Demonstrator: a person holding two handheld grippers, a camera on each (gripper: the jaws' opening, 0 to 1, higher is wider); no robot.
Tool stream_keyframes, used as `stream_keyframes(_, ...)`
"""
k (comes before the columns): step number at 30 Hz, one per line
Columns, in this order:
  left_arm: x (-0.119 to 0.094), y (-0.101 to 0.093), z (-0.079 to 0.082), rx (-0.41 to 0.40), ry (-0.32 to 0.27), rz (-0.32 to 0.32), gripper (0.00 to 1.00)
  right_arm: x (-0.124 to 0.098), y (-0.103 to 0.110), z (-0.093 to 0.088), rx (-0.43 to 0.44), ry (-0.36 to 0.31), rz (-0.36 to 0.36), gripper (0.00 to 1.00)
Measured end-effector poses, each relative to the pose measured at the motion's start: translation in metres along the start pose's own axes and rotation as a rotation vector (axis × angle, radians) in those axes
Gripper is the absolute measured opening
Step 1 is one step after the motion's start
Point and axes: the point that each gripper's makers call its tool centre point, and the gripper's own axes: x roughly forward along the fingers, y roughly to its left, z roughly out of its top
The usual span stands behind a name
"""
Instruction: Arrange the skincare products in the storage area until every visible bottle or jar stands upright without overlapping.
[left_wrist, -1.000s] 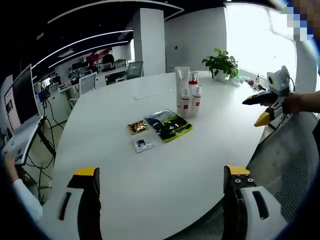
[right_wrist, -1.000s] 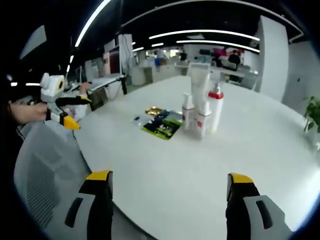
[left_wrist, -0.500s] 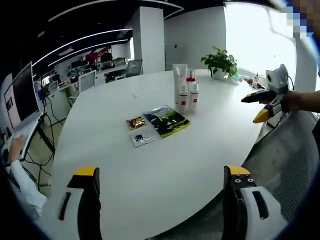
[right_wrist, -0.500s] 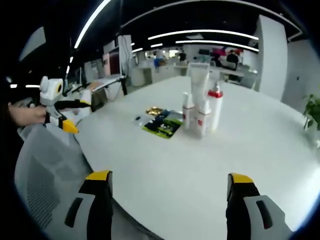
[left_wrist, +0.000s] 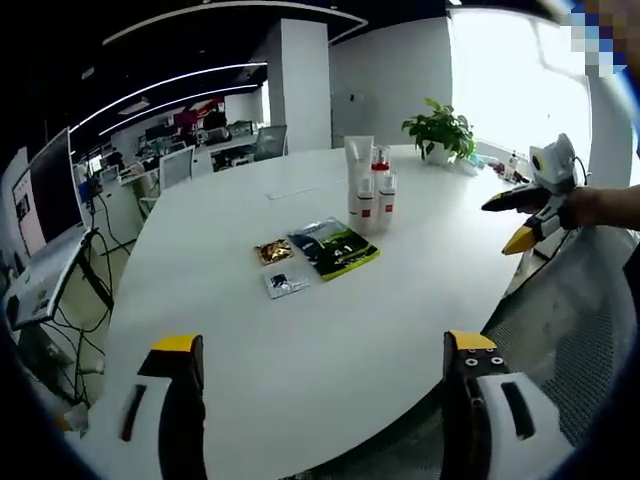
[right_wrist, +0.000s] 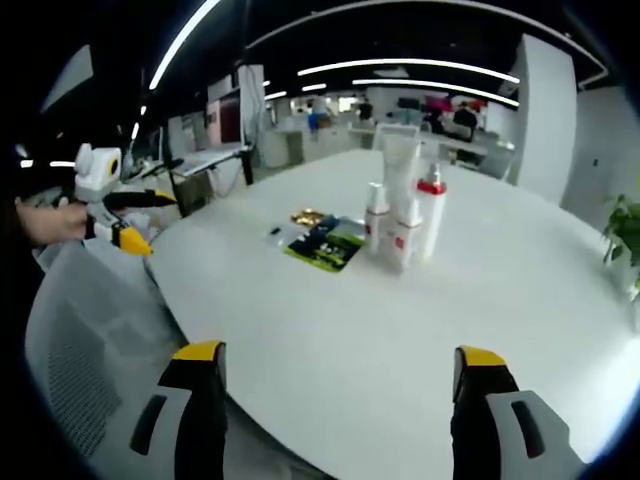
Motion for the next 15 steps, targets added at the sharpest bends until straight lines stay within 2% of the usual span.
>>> stream_keyframes(11, -0.0072, -0.0076, 0.0084, 0.027, -0.027, 0.006, 0.91, 0.0048, 0.0001, -0.0007, -0.024, 0.027, 0.002, 0.97)
stream_keyframes(15, 0.0008, -0.0040, 0.0080, 0.037, -0.014, 0.001, 0.90, 0.0073, -0.0005, -0.0015, -0.026, 0.035, 0.006, 0.97)
